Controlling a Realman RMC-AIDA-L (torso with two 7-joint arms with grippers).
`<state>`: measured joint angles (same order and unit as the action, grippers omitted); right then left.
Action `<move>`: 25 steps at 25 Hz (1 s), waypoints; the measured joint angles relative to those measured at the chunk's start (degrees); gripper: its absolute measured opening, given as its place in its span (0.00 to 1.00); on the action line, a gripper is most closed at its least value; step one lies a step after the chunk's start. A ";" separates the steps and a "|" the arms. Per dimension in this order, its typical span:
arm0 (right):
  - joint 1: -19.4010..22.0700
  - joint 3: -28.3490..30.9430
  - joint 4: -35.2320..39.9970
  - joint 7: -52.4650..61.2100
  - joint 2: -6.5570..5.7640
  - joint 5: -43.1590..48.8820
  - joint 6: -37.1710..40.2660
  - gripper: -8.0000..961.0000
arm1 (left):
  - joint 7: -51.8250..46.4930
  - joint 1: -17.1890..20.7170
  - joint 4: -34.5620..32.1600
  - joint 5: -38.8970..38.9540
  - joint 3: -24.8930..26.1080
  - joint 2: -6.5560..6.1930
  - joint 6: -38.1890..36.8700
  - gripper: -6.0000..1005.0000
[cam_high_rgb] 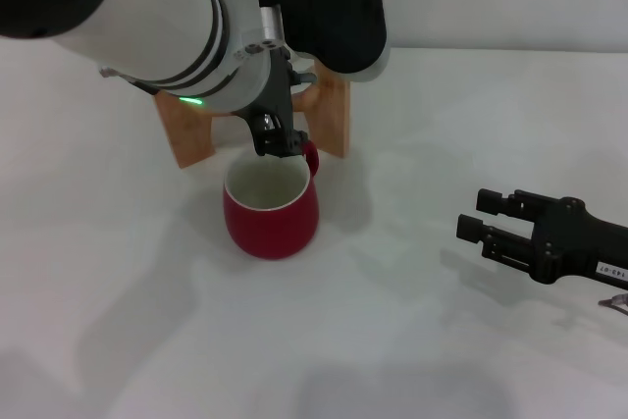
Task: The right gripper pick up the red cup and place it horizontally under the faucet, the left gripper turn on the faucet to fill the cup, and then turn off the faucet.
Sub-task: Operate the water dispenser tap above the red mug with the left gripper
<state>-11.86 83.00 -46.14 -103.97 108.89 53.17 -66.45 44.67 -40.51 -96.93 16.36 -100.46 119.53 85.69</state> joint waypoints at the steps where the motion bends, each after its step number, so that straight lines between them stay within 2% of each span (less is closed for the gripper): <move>1: 0.00 0.02 0.00 0.00 0.00 0.00 0.00 0.55 | -0.02 0.00 0.00 -0.03 -0.02 0.00 -0.04 0.63; 25: -0.01 0.05 0.00 0.00 -0.02 0.00 0.00 0.56 | -1.16 0.07 -0.03 -1.73 -1.33 0.00 -0.89 0.63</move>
<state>-11.87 83.05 -46.14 -103.97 108.88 53.17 -66.45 43.51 -40.44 -96.96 14.63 -101.79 119.53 84.80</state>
